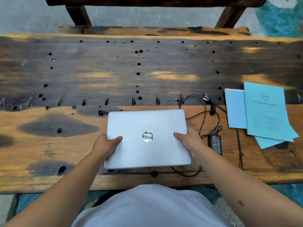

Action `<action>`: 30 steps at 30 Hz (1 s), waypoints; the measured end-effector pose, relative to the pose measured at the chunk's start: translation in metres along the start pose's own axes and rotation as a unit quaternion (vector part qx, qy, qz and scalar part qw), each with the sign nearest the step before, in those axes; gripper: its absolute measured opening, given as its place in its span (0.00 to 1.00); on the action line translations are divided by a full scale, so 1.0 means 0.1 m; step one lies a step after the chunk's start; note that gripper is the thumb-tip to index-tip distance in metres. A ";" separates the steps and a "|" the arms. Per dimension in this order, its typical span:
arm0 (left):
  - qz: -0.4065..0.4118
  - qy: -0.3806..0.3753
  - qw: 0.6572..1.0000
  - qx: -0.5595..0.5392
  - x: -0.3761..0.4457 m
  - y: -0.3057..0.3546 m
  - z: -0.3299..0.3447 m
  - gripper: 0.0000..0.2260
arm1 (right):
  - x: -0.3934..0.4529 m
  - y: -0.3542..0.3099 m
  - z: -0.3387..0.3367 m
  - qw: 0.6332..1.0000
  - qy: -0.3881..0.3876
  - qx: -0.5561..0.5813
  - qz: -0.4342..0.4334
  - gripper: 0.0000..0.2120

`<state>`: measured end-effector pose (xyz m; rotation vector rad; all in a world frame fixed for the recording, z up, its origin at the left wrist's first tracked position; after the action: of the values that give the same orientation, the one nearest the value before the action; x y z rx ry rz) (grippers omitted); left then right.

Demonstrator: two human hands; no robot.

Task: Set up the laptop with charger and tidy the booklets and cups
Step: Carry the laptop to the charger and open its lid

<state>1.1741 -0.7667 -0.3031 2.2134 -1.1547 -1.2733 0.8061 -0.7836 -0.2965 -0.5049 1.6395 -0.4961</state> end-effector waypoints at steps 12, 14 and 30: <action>-0.030 -0.012 0.999 0.038 1.10 0.26 -0.05 0.17 | 1.00 -0.39 0.31 0.993 0.075 -0.054 0.069 0.19; -0.036 -0.009 0.998 0.045 1.22 0.27 -0.03 0.20 | 1.11 -0.40 0.33 0.993 0.082 -0.039 0.075 0.18; -0.069 0.001 0.996 0.060 1.51 0.19 0.03 0.23 | 1.31 -0.41 0.39 0.987 0.137 -0.045 0.065 0.17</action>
<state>1.2029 -0.8964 -0.3773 2.4181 -1.1226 -1.2842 0.8311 -0.8949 -0.3821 -0.4048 1.9525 -0.4086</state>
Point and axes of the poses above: each hand's wrist, its own x-axis towards the middle knuckle, its own z-axis out of the palm, y = z × x, the point moved 9 cm from there along x, towards the middle knuckle, and after that the axes turned 8 degrees about z, right-handed, at the moved point
